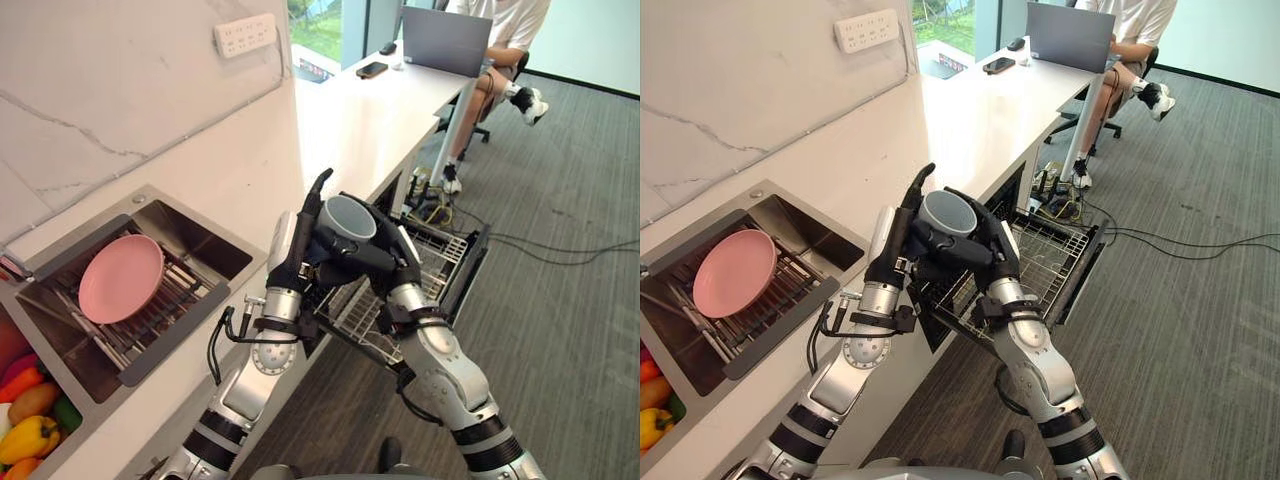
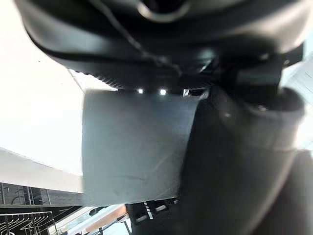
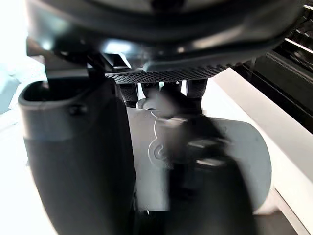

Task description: Walk over to the sink, pick up the cup, carry it to the dishwasher, place the cup inside the dishwasher, then close the dishwasher door

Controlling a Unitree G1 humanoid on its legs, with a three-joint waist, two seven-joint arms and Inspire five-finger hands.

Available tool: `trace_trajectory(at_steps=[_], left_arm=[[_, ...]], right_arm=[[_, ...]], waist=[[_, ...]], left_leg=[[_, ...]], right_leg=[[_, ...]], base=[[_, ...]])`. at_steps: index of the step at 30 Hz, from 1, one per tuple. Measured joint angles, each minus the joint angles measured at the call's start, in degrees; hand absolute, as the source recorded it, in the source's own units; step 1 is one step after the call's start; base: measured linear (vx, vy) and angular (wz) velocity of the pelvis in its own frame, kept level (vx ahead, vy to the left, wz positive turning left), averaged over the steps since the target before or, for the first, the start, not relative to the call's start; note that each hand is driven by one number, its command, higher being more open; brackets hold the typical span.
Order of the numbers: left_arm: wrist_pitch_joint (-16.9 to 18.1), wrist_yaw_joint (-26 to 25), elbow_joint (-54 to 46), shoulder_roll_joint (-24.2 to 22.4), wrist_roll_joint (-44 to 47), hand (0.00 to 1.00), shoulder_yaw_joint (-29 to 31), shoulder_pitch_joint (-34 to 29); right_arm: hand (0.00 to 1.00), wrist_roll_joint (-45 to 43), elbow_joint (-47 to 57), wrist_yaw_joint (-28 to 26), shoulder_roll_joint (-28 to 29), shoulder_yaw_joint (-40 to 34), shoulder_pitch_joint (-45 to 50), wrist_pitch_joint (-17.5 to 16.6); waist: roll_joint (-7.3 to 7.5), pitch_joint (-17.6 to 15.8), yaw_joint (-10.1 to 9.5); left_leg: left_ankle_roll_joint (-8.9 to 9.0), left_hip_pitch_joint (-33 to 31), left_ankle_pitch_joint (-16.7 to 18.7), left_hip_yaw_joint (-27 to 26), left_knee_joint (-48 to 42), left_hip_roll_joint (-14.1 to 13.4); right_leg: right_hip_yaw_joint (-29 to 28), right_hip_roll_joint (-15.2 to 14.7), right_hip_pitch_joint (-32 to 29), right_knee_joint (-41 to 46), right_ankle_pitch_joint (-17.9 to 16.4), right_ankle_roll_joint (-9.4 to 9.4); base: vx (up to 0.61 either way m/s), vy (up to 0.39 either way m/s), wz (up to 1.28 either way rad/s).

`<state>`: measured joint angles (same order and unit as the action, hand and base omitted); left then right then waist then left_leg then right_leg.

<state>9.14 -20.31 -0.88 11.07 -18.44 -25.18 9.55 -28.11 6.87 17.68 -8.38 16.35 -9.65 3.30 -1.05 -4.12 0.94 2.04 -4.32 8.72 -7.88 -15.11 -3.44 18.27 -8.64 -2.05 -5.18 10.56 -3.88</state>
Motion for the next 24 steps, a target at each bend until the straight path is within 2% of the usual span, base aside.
trace_trajectory(at_steps=[2,5,7,11,13,15,16,17,18,19,20,22,24], left_arm=[[-0.03,0.84,0.13,0.03,0.46,1.00,-1.64,-0.06],[0.72,3.36,-0.40,-0.03,0.43,1.00,-5.35,-1.10],[2.38,5.46,-3.01,-0.13,0.43,1.00,-7.82,-4.76],[3.40,6.84,-5.68,-0.22,0.58,1.00,-7.14,-7.54],[3.88,7.31,-6.82,-0.64,2.27,1.00,-5.52,-7.92],[3.87,10.36,-8.10,-1.33,7.42,1.00,-4.04,-8.44],[3.75,13.66,-8.37,-1.61,12.14,1.00,-3.77,-8.69],[2.09,18.66,-8.37,-1.95,18.95,1.00,-3.79,-9.17],[0.83,20.83,-8.14,-2.04,21.97,1.00,-3.88,-9.54],[-2.39,25.17,-7.08,-2.13,27.54,1.00,-4.03,-10.59],[-4.37,27.07,-6.08,-2.13,30.92,1.00,-4.01,-10.99],[-11.17,32.33,3.33,-2.09,40.14,1.00,-4.85,-12.11],[-14.04,34.01,12.28,-2.12,41.32,1.00,-4.88,-13.81]], right_arm=[[0.00,0.76,-0.21,2.65,-0.01,-2.00,0.00,-0.28],[0.00,0.77,-1.46,7.53,1.56,-8.97,-0.15,-0.43],[0.00,0.76,-2.92,11.78,2.07,-17.24,-0.21,-1.58],[0.00,0.77,-3.94,15.04,1.68,-26.18,0.68,-4.96],[0.00,0.77,-3.94,15.37,1.66,-27.53,1.55,-6.97],[0.00,0.77,-3.94,15.16,1.68,-27.52,2.03,-7.45],[0.00,0.77,-3.94,14.64,1.69,-27.55,2.52,-7.46],[0.00,0.77,-3.96,13.08,1.74,-27.53,3.19,-7.45],[0.00,0.77,-4.04,12.17,1.74,-27.38,3.49,-7.44],[0.00,0.78,-4.58,9.96,1.75,-27.27,3.76,-7.32],[0.00,0.97,-5.10,8.52,1.74,-27.24,3.76,-7.24],[0.00,3.44,-8.71,3.13,1.09,-27.16,3.73,-6.81],[0.00,4.00,-11.91,-0.04,-0.16,-27.15,3.75,-6.23]], waist=[[0.00,0.00,-0.04],[0.00,0.00,-0.03],[0.03,-0.02,0.02],[0.05,-0.04,0.35],[0.05,-0.04,0.94],[0.07,-0.06,1.36],[0.08,-0.07,1.27],[0.08,-0.07,1.17],[0.08,-0.07,1.14],[0.08,-0.07,1.14],[0.08,-0.07,1.12],[0.08,-0.07,1.02],[0.08,-0.08,1.00]], left_leg=[[-0.11,-0.05,-0.07,0.11,0.00,0.21],[-0.26,-0.09,-0.16,0.18,0.01,0.56],[-0.27,-0.12,-0.16,0.20,0.07,0.73],[-0.27,-0.16,-0.16,0.19,0.22,0.59],[-0.26,-0.15,-0.16,0.15,0.18,0.47],[-0.20,-0.19,-0.19,0.15,0.18,0.42],[-0.19,-0.25,-0.20,0.20,0.18,0.42],[-0.16,-0.38,-0.21,0.35,0.18,0.42],[-0.14,-0.46,-0.21,0.41,0.18,0.42],[-0.12,-0.67,-0.22,0.42,0.19,0.42],[-0.12,-0.80,-0.22,0.41,0.19,0.42],[-0.07,-1.04,-0.40,0.58,0.59,0.46],[-0.06,-1.02,-0.62,0.87,1.03,0.49]], right_leg=[[0.07,-0.20,0.00,0.00,0.06,-0.09],[0.13,-0.59,0.01,0.01,0.19,-0.28],[0.16,-0.74,-0.02,0.02,0.20,-0.33],[0.19,-0.61,-0.07,0.03,0.17,-0.33],[0.30,-0.50,-0.07,-0.04,0.14,-0.33],[0.31,-0.48,-0.09,-0.08,0.08,-0.31],[0.37,-0.49,-0.11,-0.08,-0.12,-0.38],[0.43,-0.51,-0.15,-0.09,-0.25,-0.50],[0.44,-0.52,-0.20,-0.09,-0.27,-0.50],[0.46,-0.52,-0.43,-0.09,-0.30,-0.49],[0.45,-0.53,-0.57,-0.09,-0.30,-0.49],[0.59,-0.61,-0.87,-0.07,-0.12,-0.32],[0.91,-0.61,-0.86,0.01,-0.13,-0.34]], base=[[-0.04,0.035,0.04],[-0.03,0.040,0.03],[-0.03,0.035,0.01],[-0.02,0.004,-0.01],[0.00,0.000,0.00],[0.00,0.000,0.00],[0.00,0.000,0.04],[0.00,0.003,0.06],[-0.01,0.007,0.04],[0.00,0.000,0.00],[0.00,0.000,0.00],[0.00,0.004,0.02],[0.01,0.002,0.07]])
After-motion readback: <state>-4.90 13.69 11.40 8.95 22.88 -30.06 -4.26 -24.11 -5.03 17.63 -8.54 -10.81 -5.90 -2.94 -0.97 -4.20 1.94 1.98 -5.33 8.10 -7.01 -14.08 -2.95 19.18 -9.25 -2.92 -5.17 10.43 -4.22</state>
